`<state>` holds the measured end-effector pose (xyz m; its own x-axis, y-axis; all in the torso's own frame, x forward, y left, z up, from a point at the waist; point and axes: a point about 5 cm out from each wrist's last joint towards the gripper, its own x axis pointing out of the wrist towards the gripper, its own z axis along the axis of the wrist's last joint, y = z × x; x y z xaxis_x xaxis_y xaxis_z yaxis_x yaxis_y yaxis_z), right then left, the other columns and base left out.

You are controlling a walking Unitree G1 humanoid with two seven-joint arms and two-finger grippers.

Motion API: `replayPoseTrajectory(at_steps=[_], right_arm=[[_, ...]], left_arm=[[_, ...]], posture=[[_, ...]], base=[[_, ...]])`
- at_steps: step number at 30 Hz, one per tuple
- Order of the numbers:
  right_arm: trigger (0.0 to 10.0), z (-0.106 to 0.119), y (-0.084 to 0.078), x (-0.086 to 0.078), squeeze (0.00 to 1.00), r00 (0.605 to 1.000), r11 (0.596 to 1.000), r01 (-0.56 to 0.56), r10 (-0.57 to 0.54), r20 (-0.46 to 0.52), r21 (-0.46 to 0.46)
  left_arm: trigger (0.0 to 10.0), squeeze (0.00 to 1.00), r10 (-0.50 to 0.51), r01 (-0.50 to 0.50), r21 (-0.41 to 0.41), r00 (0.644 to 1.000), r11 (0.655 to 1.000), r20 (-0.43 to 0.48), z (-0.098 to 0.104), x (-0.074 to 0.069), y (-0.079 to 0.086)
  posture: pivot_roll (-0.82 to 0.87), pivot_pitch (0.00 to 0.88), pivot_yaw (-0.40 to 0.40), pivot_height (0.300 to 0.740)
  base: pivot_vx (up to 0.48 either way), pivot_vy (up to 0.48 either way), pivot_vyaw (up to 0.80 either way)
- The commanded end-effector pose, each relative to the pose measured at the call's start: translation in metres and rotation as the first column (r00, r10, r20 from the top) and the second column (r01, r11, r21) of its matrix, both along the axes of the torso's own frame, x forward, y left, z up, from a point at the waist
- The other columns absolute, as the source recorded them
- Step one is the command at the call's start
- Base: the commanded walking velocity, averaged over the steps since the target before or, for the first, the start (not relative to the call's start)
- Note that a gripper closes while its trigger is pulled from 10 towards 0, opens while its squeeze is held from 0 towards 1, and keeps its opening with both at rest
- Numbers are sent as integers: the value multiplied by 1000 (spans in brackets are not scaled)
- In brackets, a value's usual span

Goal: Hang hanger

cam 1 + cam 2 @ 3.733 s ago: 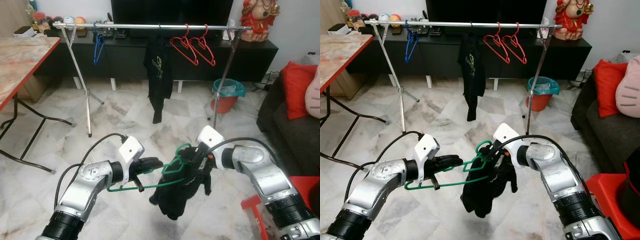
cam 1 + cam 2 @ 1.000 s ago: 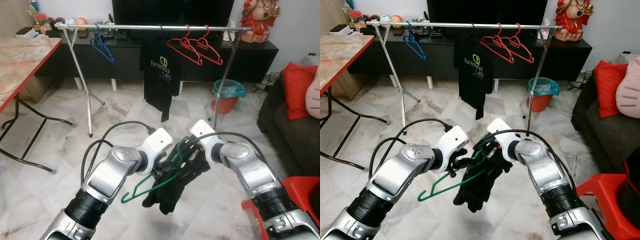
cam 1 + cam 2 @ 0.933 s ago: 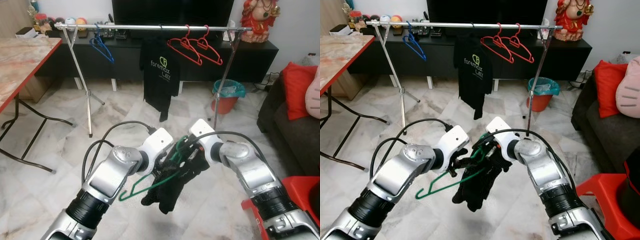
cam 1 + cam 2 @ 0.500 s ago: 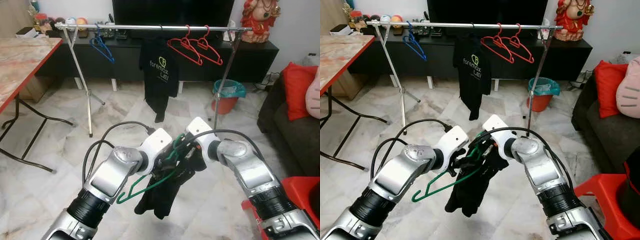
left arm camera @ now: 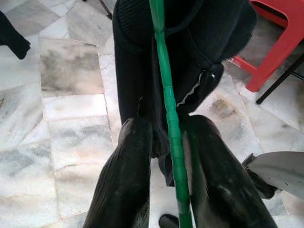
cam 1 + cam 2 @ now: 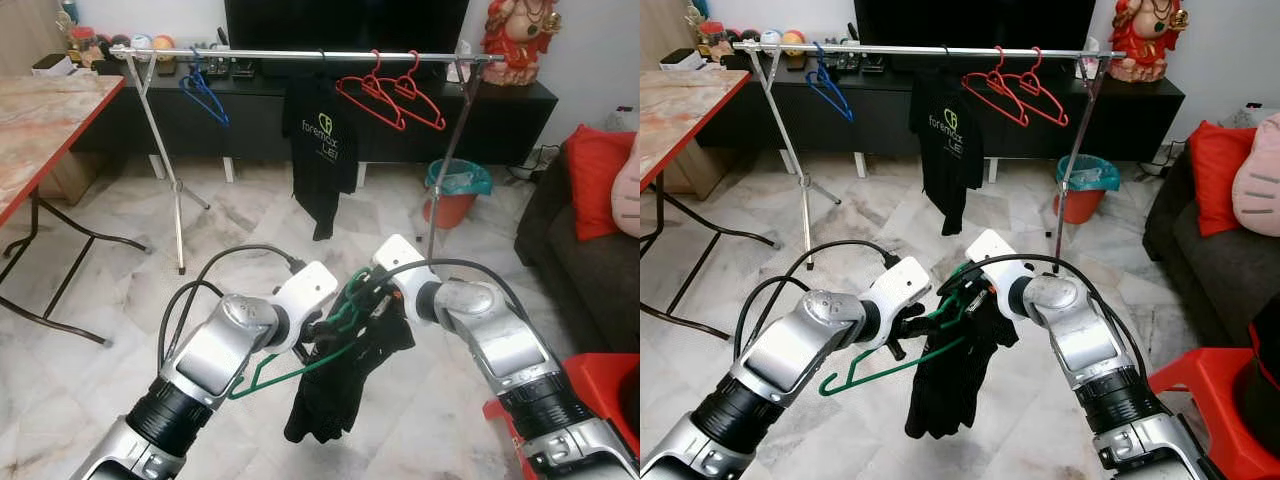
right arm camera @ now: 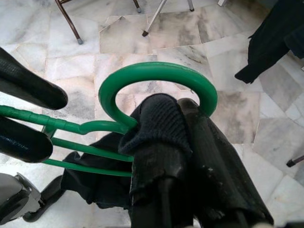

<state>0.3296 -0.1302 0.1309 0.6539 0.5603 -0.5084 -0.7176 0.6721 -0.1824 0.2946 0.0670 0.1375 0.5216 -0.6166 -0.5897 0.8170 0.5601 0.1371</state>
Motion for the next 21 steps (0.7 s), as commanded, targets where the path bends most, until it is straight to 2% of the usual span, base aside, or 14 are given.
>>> replayPoseTrajectory(at_steps=[1,18,21], right_arm=[[10000,20,6,4,0,997,1000,-16,15,72,20],[10000,23,9,3,0,997,1000,-23,21,77,21],[10000,22,9,3,0,997,1000,-13,11,73,26]], left_arm=[[0,0,-12,12,8,1000,1000,10,0,-1,0],[0,0,8,-8,7,1000,1000,24,-3,1,-1],[0,0,33,-32,-28,998,999,55,1,4,-2]], posture=[[39,0,-22,740],[35,0,-22,740],[34,0,-23,740]], base=[[0,0,0],[0,0,0],[0,0,0]])
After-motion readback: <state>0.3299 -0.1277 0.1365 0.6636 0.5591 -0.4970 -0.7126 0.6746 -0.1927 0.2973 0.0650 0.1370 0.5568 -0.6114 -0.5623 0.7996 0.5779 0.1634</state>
